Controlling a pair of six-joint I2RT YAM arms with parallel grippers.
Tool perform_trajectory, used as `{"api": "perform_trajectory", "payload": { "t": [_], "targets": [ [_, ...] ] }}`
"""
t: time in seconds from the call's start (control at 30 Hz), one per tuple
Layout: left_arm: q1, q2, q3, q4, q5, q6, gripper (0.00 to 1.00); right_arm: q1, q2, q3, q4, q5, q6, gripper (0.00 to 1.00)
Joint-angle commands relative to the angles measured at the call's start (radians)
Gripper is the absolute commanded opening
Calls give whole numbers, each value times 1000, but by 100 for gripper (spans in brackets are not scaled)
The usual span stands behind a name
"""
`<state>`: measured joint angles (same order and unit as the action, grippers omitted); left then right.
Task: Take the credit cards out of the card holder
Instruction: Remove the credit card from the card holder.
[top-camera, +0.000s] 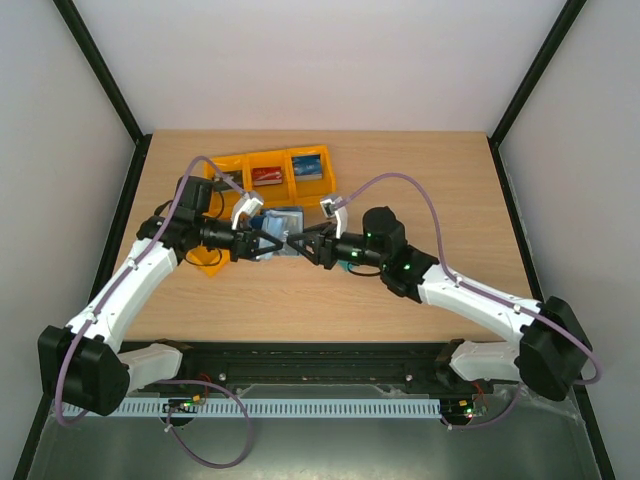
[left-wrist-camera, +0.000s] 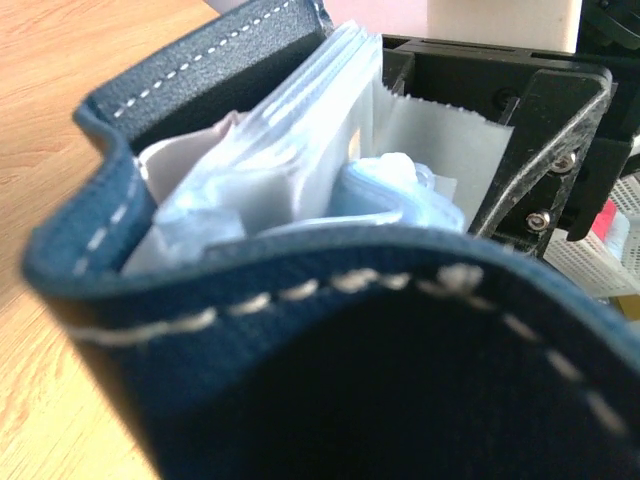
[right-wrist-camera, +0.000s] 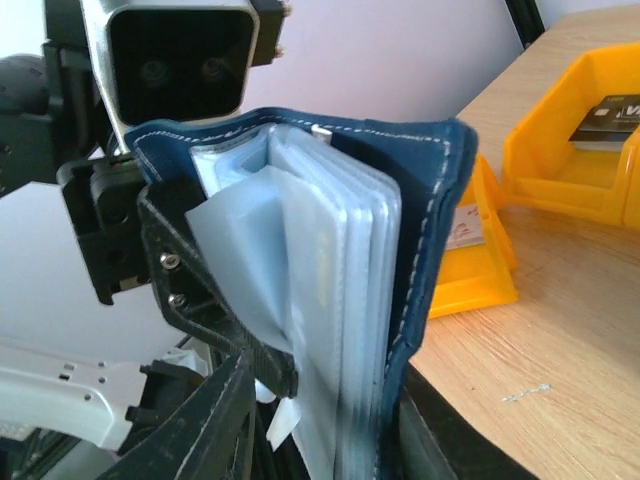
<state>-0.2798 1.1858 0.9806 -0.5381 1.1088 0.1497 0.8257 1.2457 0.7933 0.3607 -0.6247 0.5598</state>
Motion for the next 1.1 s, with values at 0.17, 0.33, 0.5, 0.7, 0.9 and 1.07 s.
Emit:
{"api": "perform_trajectory", "payload": {
  "t": [0.17,0.33,0.5,0.7,0.9,1.07],
  "targets": [
    [8,-6,8,-51,68,83,2,7,-131,-22,-115,26,-189,47],
    [8,-9,17,-87,100,123,2,-29,-162,-56,-152,11,-222,47],
    [8,-8,20,-92,106,126,2,-41,-136,-59,-162,-49,-224,49],
    [7,-6,23,-92,111,128,2,-40,-59,-32,-176,-116,-227,44],
    [7,-4,24,-98,112,135,2,-41,-57,-35,-195,-113,-263,37],
    [7,-3,26,-104,116,141,2,-41,-62,-37,-241,-80,-288,37]
  ]
}}
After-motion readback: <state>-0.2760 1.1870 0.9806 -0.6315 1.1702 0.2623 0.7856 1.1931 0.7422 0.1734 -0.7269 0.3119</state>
